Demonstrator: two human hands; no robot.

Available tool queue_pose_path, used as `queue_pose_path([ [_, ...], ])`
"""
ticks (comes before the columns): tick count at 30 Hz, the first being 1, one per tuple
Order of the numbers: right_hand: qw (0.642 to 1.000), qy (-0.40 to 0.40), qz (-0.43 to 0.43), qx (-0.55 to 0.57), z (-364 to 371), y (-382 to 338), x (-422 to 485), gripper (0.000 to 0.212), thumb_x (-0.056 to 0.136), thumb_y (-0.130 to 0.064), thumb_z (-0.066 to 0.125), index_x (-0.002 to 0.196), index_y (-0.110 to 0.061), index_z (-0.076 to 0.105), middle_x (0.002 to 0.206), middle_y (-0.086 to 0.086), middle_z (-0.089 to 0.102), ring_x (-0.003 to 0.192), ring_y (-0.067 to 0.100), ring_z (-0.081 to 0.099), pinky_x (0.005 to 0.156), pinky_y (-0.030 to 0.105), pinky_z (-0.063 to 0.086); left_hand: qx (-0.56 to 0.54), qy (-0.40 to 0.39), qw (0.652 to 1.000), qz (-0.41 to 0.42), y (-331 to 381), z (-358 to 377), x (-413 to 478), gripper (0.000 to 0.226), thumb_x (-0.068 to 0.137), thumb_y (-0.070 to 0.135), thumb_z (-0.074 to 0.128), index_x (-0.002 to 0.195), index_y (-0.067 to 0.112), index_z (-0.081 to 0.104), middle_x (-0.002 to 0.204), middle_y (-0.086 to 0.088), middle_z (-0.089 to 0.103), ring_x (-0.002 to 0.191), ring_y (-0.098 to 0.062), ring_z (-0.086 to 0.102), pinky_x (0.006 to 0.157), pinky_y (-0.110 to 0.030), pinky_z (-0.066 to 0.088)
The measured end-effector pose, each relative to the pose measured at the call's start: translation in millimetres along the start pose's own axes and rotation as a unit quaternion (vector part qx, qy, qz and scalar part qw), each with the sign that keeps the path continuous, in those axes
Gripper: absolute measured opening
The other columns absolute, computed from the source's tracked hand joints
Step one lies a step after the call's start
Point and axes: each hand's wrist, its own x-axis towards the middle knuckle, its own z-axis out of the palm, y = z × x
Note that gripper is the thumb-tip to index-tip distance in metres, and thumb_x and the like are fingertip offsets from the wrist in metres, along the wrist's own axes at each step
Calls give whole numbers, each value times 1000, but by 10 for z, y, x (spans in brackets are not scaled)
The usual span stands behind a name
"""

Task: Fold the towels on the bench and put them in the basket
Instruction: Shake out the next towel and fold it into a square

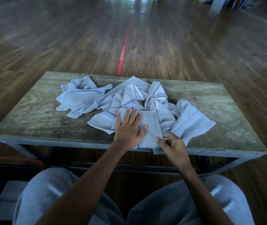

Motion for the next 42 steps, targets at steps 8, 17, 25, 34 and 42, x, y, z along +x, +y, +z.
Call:
queue_pose_path([
  [8,972,3,19,-233,-8,113,12,50,86,-66,41,70,-21,55,66,-6,59,69,15,59,64,33,47,-14,-7,1000,-5,-18,9,-10,73,89,61,16,147,18,29,158,-5,17,147,-21,7,115,-53,-2],
  [17,902,184,-201,-335,112,-117,37,36,92,-46,42,110,-19,58,91,1,67,86,24,62,74,35,40,-182,46,982,-5,-118,-131,-113,68,92,51,26,148,12,24,158,-8,9,146,-17,-2,119,-39,-1],
  [25,839,-51,-206,-501,341,-39,272,74,95,-59,5,142,-14,40,152,1,33,143,14,25,111,56,0,9,-23,999,34,-274,-94,-354,71,95,53,24,143,1,34,151,-17,31,142,-26,25,114,-54,19],
  [34,891,-58,-77,-443,130,-188,575,81,90,-66,11,149,-12,18,158,4,14,146,15,3,111,51,-16,22,-74,995,-65,-431,-299,-321,89,82,62,1,149,5,17,155,-13,22,145,-25,15,113,-53,-8],
  [42,868,18,-57,-493,152,-238,705,58,95,-53,28,110,-10,63,122,8,51,118,27,33,102,46,16,-161,-66,960,-220,-283,-518,-234,40,96,39,36,126,13,42,108,-9,57,105,-27,54,79,-42,47],
])
